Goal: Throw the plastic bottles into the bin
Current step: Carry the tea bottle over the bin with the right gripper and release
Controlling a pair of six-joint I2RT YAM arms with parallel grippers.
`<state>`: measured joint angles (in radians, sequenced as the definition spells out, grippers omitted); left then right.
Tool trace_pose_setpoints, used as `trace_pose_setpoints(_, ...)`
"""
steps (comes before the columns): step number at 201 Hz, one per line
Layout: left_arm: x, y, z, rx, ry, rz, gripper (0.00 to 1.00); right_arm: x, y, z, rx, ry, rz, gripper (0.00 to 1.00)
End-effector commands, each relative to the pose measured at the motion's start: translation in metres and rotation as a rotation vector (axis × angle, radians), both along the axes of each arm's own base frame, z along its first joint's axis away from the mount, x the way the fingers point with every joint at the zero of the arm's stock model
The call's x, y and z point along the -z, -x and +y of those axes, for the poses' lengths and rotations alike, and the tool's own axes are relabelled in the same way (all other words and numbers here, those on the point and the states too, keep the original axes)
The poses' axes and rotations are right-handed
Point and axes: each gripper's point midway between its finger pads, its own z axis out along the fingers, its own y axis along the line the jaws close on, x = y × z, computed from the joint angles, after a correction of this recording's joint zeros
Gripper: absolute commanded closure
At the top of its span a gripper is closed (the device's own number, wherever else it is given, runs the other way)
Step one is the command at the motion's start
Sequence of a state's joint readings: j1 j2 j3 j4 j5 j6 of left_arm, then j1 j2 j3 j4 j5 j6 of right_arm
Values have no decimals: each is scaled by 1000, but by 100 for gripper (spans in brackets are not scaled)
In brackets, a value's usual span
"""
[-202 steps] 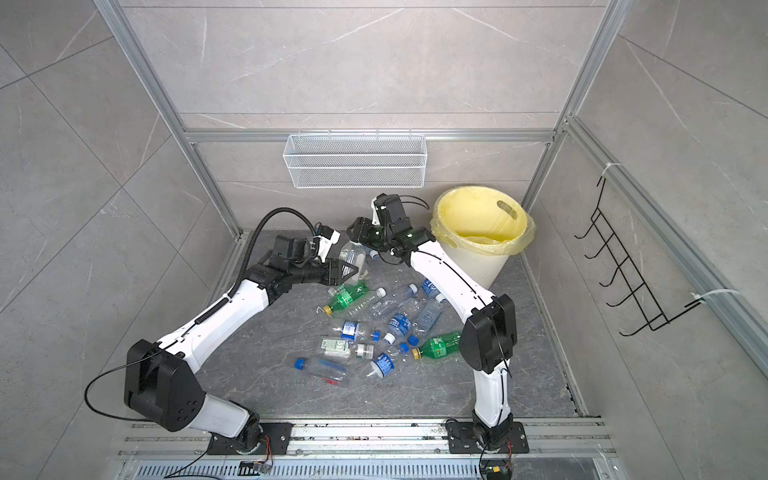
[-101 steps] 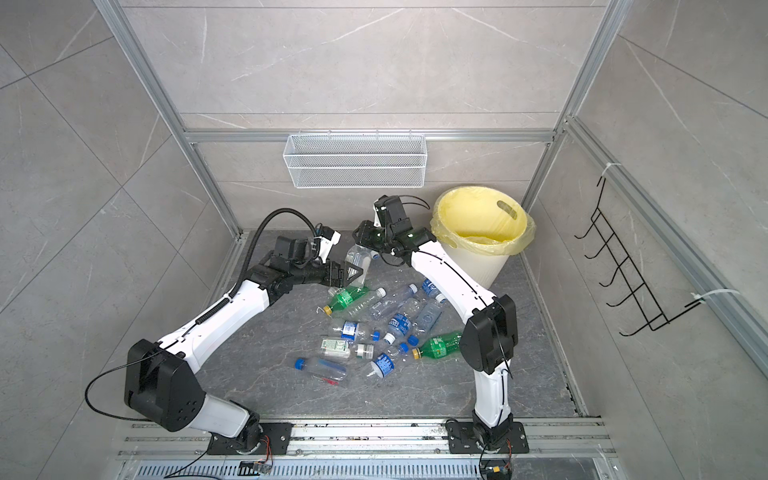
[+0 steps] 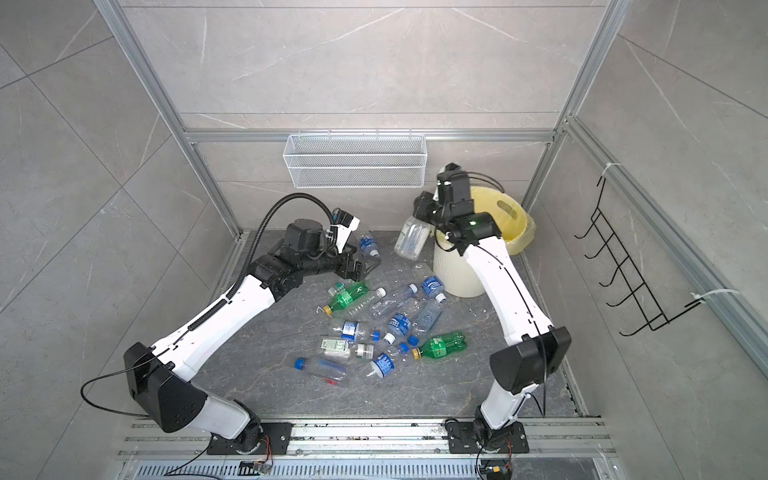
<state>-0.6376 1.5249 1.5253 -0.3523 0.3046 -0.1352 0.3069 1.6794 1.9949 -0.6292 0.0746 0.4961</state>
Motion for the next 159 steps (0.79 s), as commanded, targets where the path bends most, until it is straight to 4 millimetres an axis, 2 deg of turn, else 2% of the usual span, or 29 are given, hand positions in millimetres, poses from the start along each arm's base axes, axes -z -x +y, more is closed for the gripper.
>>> trace_pose_setpoints(1, -16, -6, -13, 13, -36, -94, 0, -80, 37, -44, 131, 116, -190, 85)
trace_pose_setpoints(28, -32, -3, -34, 49, -42, -155, 0, -141, 70, -81, 272, 176, -361, 85)
trace_pose_setpoints(41, -34, -1, -41, 62, -42, -165, 0, -156, 76, -94, 332, 196, -403, 85)
trace_pose_setpoints(51, -33, -1, -45, 68, -43, -165, 0, -158, 72, -103, 371, 216, -411, 85)
trace_pose_setpoints(67, -28, -3, -46, 63, -50, -152, 0, -142, 44, -118, 417, 240, -357, 84)
trace_pose_setpoints(84, -21, -5, -45, 48, -65, -139, 0, -95, 1, -144, 479, 256, -200, 81)
trace_pose_setpoints(92, -17, -7, -42, 32, -78, -134, 0, -72, -16, -154, 495, 258, -119, 71)
trace_pose_setpoints(104, -11, -8, -39, 16, -100, -125, 0, -46, -32, -164, 509, 274, -21, 47)
trace_pose_setpoints(120, -2, -9, -34, -2, -130, -116, 0, -44, -34, -164, 505, 277, 4, 21)
trace_pose_setpoints(140, 7, -12, -28, -28, -160, -115, 0, -41, -37, -157, 464, 257, 5, 1)
trace_pose_setpoints(152, 12, -17, -23, -61, -180, -122, 0, -42, -36, -151, 438, 243, -12, 0)
trace_pose_setpoints(156, 14, -18, -22, -71, -187, -123, 0, -36, -38, -150, 427, 243, -3, 0)
trace_pose_setpoints(159, 16, -20, -21, -77, -196, -123, 0, -40, -36, -148, 420, 234, -24, 0)
